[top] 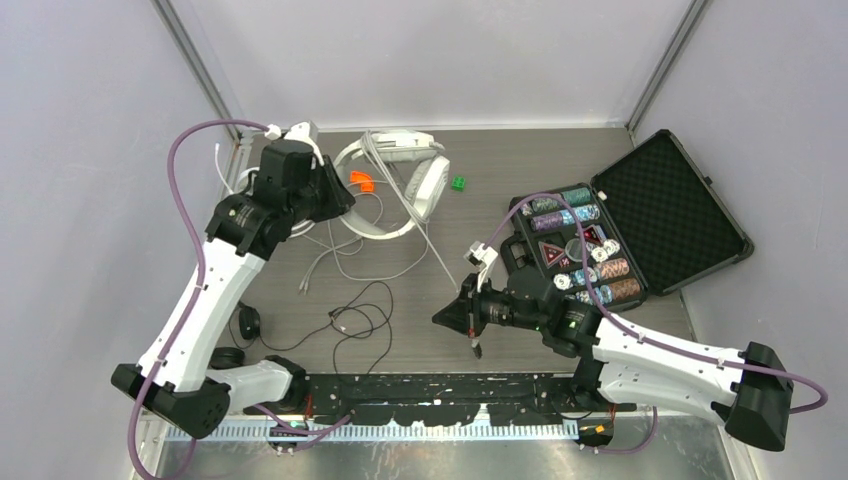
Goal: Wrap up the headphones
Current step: Wrap the headphones cable around the headphones, then place the headphones at the corner of the board.
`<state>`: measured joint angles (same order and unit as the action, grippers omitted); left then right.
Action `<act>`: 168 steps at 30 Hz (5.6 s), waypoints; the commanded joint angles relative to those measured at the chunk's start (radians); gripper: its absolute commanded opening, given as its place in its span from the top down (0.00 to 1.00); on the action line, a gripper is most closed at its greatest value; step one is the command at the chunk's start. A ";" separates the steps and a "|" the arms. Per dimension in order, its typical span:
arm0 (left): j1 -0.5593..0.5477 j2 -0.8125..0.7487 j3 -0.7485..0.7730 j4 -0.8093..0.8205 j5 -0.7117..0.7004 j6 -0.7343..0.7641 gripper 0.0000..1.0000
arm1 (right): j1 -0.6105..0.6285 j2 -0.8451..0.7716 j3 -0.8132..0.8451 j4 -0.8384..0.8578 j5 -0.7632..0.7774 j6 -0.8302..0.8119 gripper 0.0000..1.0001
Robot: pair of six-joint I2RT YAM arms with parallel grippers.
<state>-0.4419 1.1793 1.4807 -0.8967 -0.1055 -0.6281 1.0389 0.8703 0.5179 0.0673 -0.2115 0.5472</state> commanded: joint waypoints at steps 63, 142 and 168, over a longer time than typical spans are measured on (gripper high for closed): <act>-0.096 0.072 0.030 -0.234 0.919 1.250 1.00 | -0.330 0.098 0.007 0.075 -0.420 0.244 0.99; -0.483 0.563 -0.080 0.202 0.369 1.607 0.71 | -0.325 0.214 -0.161 0.062 -0.194 0.270 0.95; -0.488 0.423 -0.129 0.496 0.178 1.050 0.17 | -0.326 0.368 -0.188 0.189 -0.170 0.295 0.94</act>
<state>-0.9276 1.6581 1.3155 -0.4808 0.2401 0.6823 0.7158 1.2247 0.3256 0.1825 -0.3859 0.8268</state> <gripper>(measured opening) 0.811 0.067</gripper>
